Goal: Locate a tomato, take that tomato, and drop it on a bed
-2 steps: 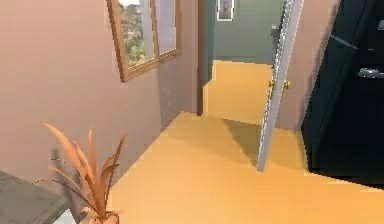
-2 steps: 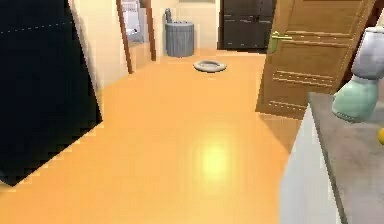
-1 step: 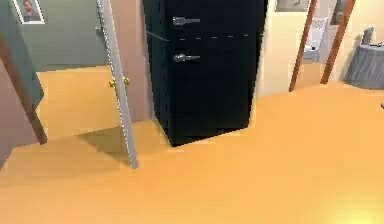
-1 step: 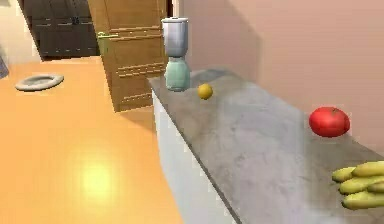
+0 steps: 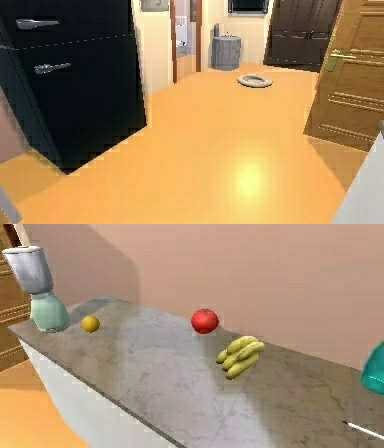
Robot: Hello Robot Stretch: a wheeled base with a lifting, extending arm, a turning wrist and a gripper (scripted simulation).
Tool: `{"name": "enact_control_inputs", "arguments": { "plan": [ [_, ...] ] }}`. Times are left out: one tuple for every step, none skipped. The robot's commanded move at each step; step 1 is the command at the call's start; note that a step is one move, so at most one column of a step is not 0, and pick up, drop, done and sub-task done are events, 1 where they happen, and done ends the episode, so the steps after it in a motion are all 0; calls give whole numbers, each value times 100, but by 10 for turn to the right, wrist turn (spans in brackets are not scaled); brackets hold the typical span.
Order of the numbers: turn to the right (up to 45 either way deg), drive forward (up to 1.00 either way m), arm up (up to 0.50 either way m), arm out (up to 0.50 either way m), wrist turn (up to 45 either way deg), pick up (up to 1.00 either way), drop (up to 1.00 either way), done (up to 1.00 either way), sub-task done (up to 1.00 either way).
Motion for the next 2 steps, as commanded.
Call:
{"name": "enact_control_inputs", "arguments": {
  "plan": [
    [60, 0, 0, 0, 0, 0, 0, 0, 0],
    [0, 10, 0, 0, 0, 0, 0, 0, 0]
  ]
}}
